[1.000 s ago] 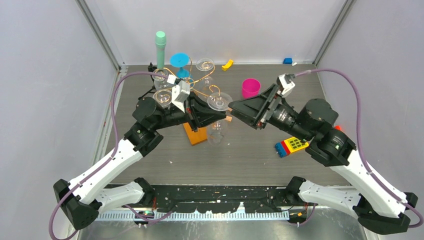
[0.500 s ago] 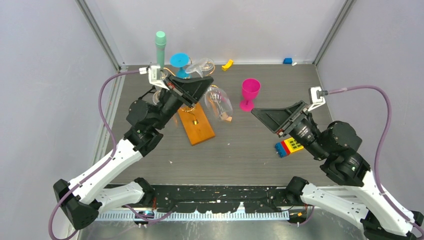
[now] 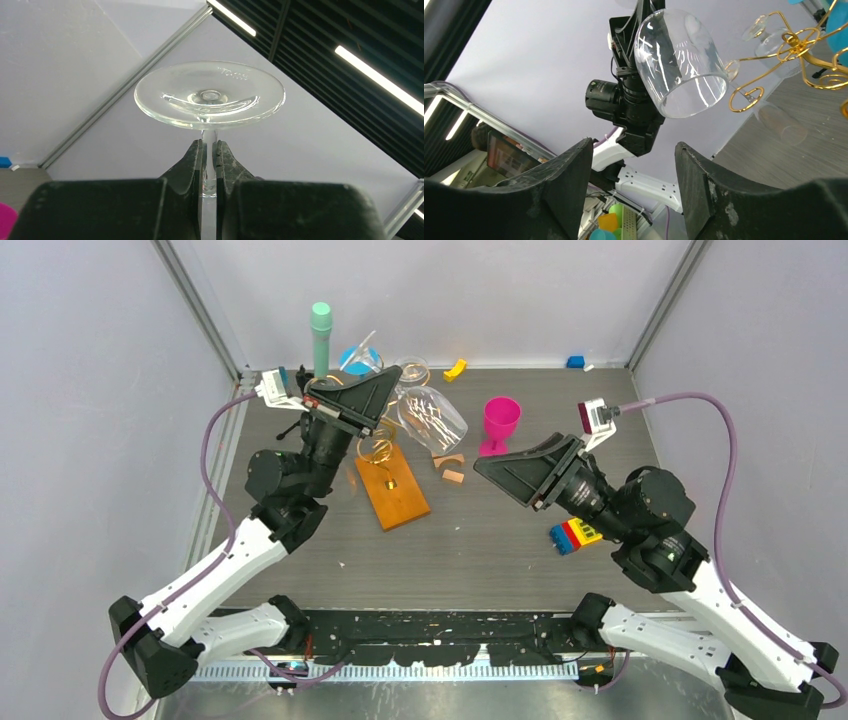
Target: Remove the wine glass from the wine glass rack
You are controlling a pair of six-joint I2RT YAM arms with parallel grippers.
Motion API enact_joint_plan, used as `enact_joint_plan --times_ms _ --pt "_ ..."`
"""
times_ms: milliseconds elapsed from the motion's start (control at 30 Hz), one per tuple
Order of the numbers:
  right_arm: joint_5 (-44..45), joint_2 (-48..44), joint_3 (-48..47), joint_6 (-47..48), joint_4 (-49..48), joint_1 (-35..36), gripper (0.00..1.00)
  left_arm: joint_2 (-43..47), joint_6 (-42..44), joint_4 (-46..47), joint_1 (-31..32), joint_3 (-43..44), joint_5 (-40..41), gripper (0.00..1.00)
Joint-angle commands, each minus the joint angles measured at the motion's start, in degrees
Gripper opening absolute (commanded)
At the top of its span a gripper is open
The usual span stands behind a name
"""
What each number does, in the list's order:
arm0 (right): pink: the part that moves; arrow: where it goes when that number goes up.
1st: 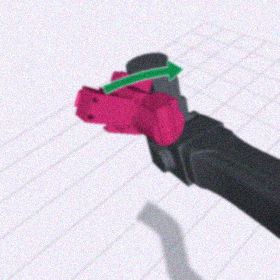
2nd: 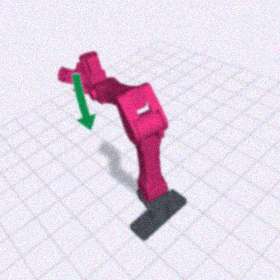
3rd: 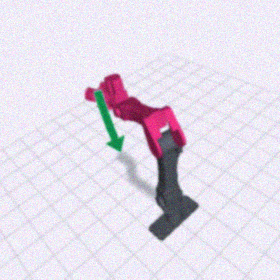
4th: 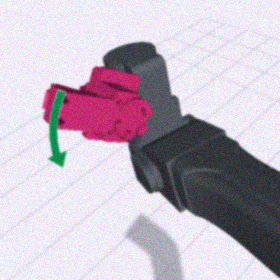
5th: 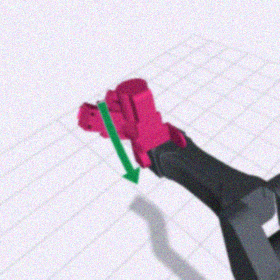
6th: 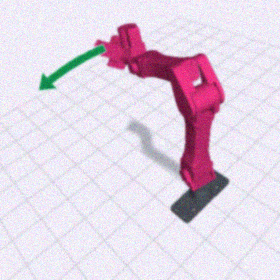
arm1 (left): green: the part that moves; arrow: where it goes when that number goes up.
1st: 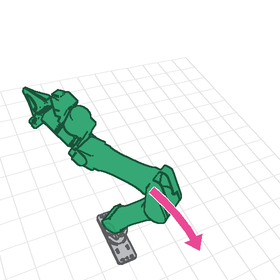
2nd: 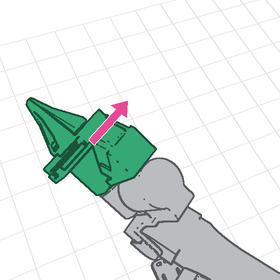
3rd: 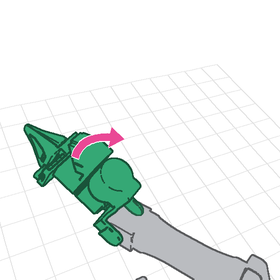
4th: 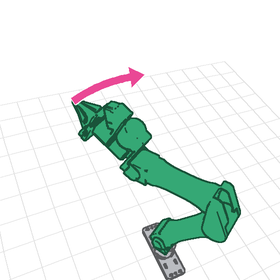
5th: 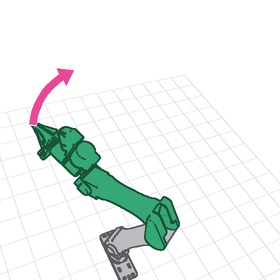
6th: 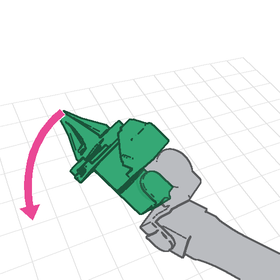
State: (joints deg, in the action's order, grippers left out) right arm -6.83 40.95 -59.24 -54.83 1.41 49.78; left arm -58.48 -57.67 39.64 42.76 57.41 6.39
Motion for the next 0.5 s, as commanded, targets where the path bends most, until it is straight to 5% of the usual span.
enact_joint_plan --times_ms 0,467 --pt "-0.4 2.3 -3.0 -1.8 -4.8 0.2 0.64 -0.2 -3.7 8.7 0.4 0.3 1.7 0.0" --pt "-1.1 9.7 -6.5 -4.4 -11.4 0.2 0.58 0.4 -2.4 11.0 0.6 -0.9 2.8 0.0"
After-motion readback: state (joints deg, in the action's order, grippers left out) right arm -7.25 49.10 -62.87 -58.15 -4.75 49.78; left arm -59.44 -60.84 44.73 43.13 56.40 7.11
